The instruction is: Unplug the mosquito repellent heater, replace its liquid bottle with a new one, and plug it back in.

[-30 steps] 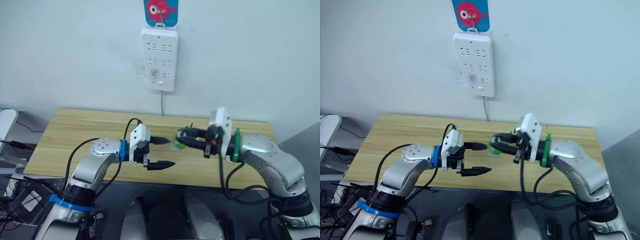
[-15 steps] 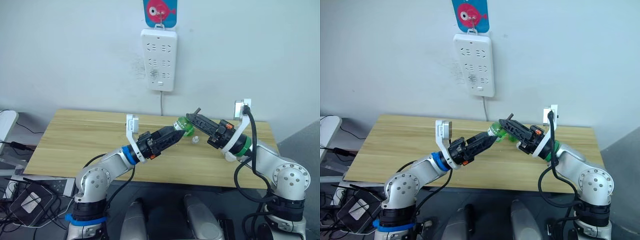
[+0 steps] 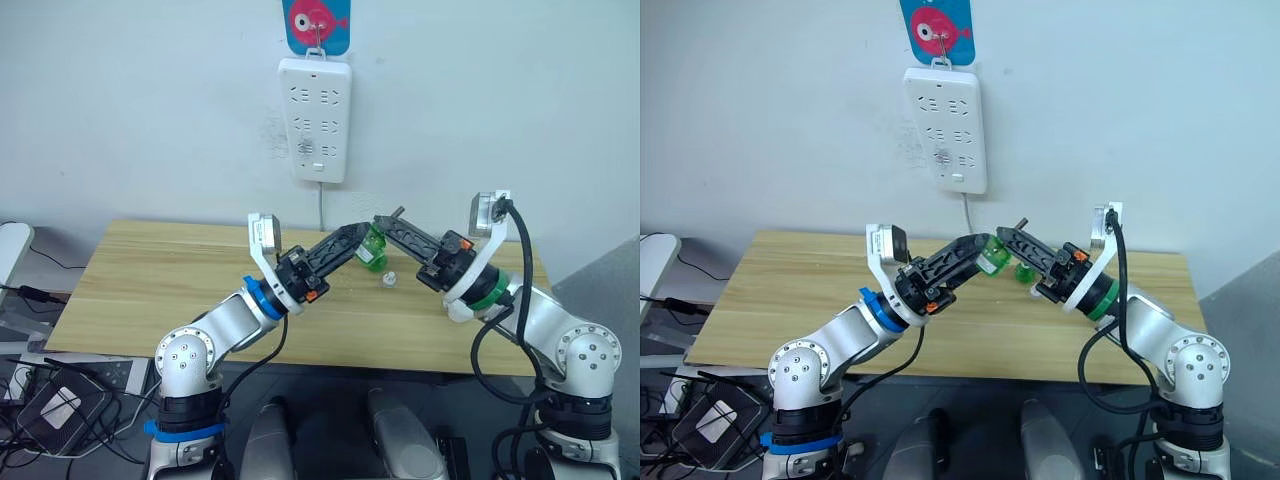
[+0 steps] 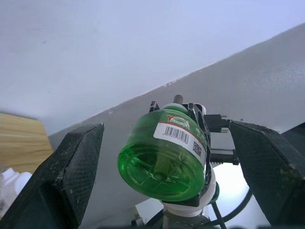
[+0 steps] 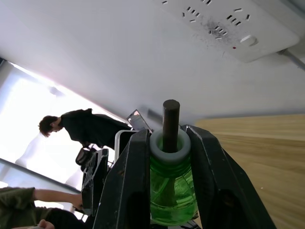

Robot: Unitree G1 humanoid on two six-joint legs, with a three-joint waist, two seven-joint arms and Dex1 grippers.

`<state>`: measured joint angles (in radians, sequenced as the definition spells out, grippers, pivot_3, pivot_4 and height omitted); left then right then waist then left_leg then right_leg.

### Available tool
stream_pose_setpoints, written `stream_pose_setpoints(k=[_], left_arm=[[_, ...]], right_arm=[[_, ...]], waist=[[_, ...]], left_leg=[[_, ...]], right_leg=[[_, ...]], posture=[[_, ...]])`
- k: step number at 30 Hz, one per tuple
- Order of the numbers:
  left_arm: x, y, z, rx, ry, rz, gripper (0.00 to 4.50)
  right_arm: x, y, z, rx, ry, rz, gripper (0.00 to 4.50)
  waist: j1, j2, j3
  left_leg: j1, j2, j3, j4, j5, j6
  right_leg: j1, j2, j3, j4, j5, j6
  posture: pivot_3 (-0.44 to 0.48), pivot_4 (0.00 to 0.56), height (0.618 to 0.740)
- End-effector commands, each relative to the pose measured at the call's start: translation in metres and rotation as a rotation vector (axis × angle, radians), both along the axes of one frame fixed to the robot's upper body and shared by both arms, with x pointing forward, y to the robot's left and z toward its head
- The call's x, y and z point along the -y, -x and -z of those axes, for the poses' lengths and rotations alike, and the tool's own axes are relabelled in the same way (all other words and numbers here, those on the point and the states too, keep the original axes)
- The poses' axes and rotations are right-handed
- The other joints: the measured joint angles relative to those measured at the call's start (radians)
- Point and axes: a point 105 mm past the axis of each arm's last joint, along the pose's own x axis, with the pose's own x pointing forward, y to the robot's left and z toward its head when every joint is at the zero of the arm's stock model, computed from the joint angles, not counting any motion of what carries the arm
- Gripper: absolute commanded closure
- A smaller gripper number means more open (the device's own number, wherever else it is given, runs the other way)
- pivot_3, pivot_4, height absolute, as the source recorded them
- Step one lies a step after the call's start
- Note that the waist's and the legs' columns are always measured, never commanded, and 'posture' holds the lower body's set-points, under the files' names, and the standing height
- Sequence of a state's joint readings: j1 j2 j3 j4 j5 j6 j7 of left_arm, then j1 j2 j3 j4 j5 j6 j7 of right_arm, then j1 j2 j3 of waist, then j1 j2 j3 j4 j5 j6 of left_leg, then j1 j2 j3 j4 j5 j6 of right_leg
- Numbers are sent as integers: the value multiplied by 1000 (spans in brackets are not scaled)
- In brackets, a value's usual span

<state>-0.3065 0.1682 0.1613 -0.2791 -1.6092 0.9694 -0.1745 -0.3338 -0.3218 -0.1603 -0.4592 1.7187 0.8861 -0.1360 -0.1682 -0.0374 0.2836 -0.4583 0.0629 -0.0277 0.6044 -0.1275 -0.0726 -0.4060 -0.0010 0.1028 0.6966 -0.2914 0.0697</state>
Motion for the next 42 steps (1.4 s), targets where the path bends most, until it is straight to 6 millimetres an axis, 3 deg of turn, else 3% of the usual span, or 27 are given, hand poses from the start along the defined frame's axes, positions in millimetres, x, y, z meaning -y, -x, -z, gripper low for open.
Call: stream_pose_setpoints(k=[1,5,8,13,24,27,30,34,40,42], left_arm=[[2,8,-7,22,23,25,0],[3,11,-8,22,30,42,0],[3,12,-8,19,35,45,600],[3,13,-8,17,43,61,2135],[4,15,-3,25,12,77,2146],[3,14,0,55,-33,65,2146],[4,15,5,144,-158,52,2146],[6,18,23,384,-424,38,2146],[0,18,58,892,-716,21,2146],[-5,16,69,1085,-778,-1,2146]], right_arm=[[-1,7,-10,18,-43,-25,3724],[0,7,-10,7,-53,-29,3724],[0,8,-9,4,-57,-30,3724],[0,9,-10,2,-59,-40,3724],[-7,20,-11,-8,-50,-125,3724],[5,12,-7,-10,-15,-60,2708],[32,-2,1,-11,93,47,1617],[75,-15,22,28,431,192,91],[114,-18,46,198,956,244,0],[124,-18,66,145,1098,228,0]], waist=[[0,0,0],[0,0,0],[1,0,0],[2,0,0],[3,0,0],[4,0,0],[4,0,0],[8,1,-1],[13,2,-1],[15,2,-1]], left_leg=[[0,0,0,0,0,0],[-1,0,0,0,0,0],[-2,0,0,0,0,0],[-2,0,0,0,0,0],[-4,0,0,0,0,0],[-4,0,0,0,0,0],[-5,-1,0,0,0,0],[-5,-1,1,0,0,0],[-5,0,5,-10,0,0],[-5,0,5,-11,0,0]], right_leg=[[0,0,0,0,0,0],[0,0,0,0,0,0],[-1,0,0,0,0,0],[-2,0,0,-1,0,0],[-3,0,0,-1,0,0],[-3,0,0,-1,0,0],[-4,0,1,-1,0,0],[-4,0,2,-4,0,-1],[-5,-1,4,-16,-1,-7],[-6,-1,4,-17,1,-2]], posture=[[-243,224,724],[-242,223,724],[-241,223,724],[-241,227,724],[-242,232,724],[-244,235,724],[-242,239,724],[-244,245,724],[-271,262,724],[-281,268,724]])
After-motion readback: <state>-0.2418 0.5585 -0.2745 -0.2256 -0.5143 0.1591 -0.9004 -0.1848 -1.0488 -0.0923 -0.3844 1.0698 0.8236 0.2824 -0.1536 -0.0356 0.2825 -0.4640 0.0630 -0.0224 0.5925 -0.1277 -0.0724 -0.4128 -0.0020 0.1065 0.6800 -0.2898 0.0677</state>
